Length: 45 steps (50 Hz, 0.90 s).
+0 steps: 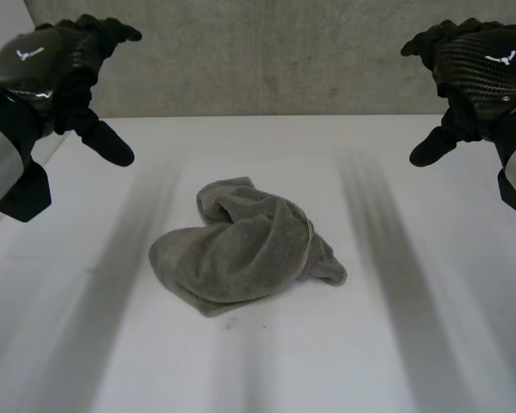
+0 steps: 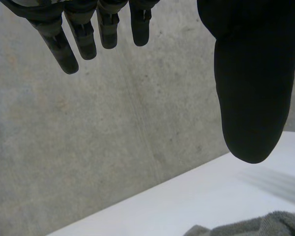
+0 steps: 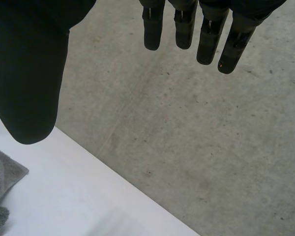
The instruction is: Fold the towel.
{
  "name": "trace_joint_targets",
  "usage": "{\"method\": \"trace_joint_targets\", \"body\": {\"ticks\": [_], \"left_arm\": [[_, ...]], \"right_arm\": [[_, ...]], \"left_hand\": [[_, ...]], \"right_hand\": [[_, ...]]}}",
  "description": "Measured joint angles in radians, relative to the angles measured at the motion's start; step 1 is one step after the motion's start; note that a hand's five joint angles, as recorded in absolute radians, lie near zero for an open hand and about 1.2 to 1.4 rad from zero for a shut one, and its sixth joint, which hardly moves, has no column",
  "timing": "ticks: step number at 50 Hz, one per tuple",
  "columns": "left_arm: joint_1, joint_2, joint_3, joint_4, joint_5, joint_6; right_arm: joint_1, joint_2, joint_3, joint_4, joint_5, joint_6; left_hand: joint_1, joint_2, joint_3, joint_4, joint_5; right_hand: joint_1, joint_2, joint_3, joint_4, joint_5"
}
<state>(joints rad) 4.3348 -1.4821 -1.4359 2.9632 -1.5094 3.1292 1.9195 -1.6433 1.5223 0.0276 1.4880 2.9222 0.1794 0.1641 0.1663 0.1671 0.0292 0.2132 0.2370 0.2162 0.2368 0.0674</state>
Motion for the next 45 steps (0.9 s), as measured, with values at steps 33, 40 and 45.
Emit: {"method": "trace_joint_targets", "body": {"ticks": [33,40,45], "left_arm": [[-0.078,-0.346,-0.155,0.067,-0.087,-0.112],[-0.077,-0.313,-0.261,0.124,-0.091,-0.133],[-0.078,-0.299,-0.325,0.153,-0.089,-0.178]], "right_arm": [[0.075,0.691,-0.001,-0.413,-0.448,-0.530],[0.111,0.755,-0.062,-0.465,-0.446,-0.523],[0.155,0.724,-0.107,-0.462,-0.429,-0.499]], "left_hand": [[0.007,0.016,0.015,0.014,0.000],[0.000,0.006,0.004,0.005,0.000],[0.000,0.002,0.000,0.001,0.000]], "right_hand": [[0.487,0.581,0.600,0.579,0.536],[0.725,0.906,0.929,0.914,0.850],[0.726,0.929,0.966,0.953,0.886]]}}
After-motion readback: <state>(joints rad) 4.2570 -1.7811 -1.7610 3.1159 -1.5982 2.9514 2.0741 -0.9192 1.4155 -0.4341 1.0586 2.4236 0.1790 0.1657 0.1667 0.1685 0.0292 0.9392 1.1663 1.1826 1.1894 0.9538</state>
